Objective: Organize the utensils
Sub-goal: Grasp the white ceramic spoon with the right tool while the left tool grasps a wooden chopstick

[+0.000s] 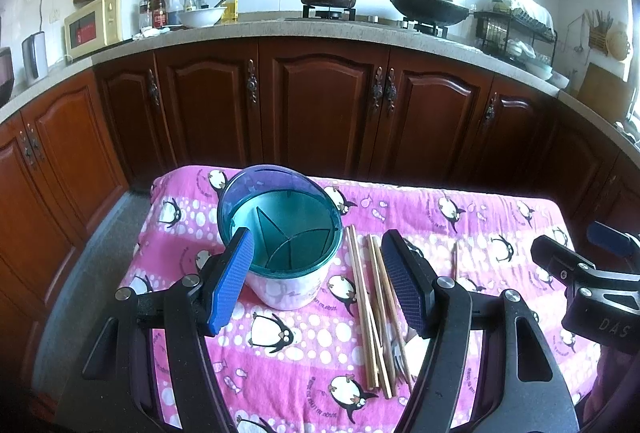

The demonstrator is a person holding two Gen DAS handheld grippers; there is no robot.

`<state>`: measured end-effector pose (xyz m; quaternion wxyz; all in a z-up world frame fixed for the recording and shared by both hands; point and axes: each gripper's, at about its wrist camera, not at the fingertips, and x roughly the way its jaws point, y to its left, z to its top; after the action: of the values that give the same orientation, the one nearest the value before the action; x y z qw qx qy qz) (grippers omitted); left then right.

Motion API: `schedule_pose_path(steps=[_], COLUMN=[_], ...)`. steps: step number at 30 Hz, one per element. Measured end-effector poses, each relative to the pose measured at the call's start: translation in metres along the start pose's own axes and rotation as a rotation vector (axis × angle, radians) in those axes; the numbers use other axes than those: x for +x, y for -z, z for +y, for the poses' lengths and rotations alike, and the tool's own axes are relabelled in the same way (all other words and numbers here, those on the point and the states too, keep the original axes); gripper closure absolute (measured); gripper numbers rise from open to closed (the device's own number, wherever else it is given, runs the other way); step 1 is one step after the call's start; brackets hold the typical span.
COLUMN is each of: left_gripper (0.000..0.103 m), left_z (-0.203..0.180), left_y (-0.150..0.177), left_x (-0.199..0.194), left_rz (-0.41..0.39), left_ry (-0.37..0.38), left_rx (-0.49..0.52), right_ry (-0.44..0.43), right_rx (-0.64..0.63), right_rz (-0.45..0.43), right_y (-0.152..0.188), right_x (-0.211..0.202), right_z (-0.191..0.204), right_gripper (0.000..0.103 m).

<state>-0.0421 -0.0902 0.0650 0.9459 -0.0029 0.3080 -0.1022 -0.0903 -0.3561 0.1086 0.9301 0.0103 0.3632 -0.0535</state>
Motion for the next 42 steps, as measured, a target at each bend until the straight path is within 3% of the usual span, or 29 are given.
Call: schedule_pose_path(steps=[6,11,14,19,27,31,37,42], left_gripper=[0.036,0.036,0.038,0.049,0.066,0.093,0.102,0.102], left_z=[0.011,0.027,0.026,0.004,-0.020,-0.020,-0.011,0.003], left_y=[0.004,0.026,0.041,0.060,0.076,0.084,0.085,0.085], left_x=[0.007,0.029,0.043,0.070,0.128,0.152,0.148,0.128], left_rz=[0.030,0.128,0.192,0.275,0.388,0.451,0.460,0.449], left_ry=[0.009,0.061,0.133,0.230,0.258,0.257,0.316,0.299], left_rx=[-0.022,-0.049,-0.063,-0.051,-0.062,-0.085,-0.115,-0.091], right_ry=[-0.007,-0.058,-0.113,-0.226,-0.362,-0.344,-0.362,-0.323], right_rx=[0.005,0.033,0.062,0.136,0.110,0.125,0.159,0.139], right_rz=[0.032,0.120,0.198,0.319,0.334,0.354,0.404,0.450], right_y=[0.007,0.025,0.041,0.062,0.055,0.052,0.054,0.054], right_x=[0.013,0.046,0.076,0.117,0.142,0.153,0.170,0.195], right_z=[-0.006,-0.019,-0.028,-0.037,-0.014,-0.015,-0.022,-0.014], right_gripper=[0.003,0.003,0.016,0.051,0.066,0.067,0.067,0.073])
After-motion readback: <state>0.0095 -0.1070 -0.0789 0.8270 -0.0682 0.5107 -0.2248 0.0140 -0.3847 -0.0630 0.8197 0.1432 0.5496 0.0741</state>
